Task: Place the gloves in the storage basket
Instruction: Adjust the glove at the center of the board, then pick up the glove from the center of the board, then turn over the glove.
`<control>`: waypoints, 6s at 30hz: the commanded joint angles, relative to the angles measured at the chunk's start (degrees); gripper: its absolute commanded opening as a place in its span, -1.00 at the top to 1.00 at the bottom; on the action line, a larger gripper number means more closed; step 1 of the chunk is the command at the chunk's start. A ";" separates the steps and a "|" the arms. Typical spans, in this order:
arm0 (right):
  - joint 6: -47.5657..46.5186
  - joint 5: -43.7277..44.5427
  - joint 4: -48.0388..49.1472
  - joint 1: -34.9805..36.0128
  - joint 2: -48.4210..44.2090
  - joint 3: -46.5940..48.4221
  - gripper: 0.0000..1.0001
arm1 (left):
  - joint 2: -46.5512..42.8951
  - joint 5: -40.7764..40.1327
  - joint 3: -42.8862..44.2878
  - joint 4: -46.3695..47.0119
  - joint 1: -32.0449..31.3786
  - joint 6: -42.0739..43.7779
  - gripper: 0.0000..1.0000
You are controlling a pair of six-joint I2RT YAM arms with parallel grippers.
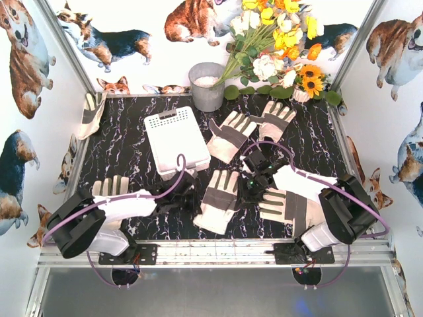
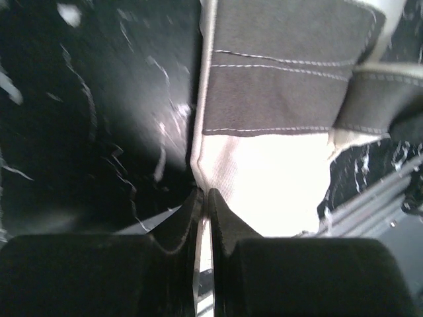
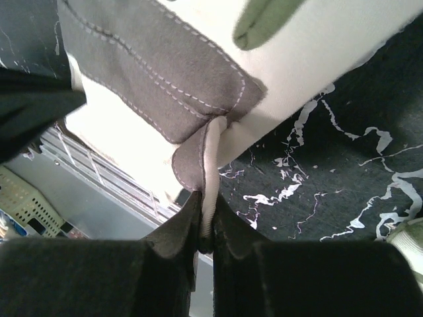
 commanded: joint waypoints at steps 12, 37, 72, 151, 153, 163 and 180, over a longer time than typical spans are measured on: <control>-2.46 -0.58 1.26 -0.19 3.98 1.67 1.00 | -7.63 4.74 -9.71 -1.69 -8.42 -14.34 1.00; -1.40 6.17 -3.47 -0.27 -4.48 2.47 -0.15 | -14.73 -10.72 -1.05 -19.81 -9.00 -9.84 -0.39; -6.35 29.80 -1.19 -6.73 15.92 34.94 -0.16 | -14.38 -25.22 20.94 -9.13 40.25 38.38 -0.99; -7.56 -10.97 21.49 -11.70 -22.64 14.37 1.00 | -6.39 18.89 15.56 35.49 15.46 -5.56 0.06; -7.40 -10.20 21.56 -11.70 -22.48 13.87 1.00 | -7.12 16.35 15.46 33.21 15.41 -4.21 0.58; -2.86 2.86 13.63 -11.74 -22.08 15.14 -0.24 | -12.05 3.17 21.03 2.04 13.23 15.37 1.00; 37.34 4.03 10.68 -4.54 -10.18 24.52 -0.58 | -10.96 -5.78 25.42 -12.96 3.65 32.85 1.00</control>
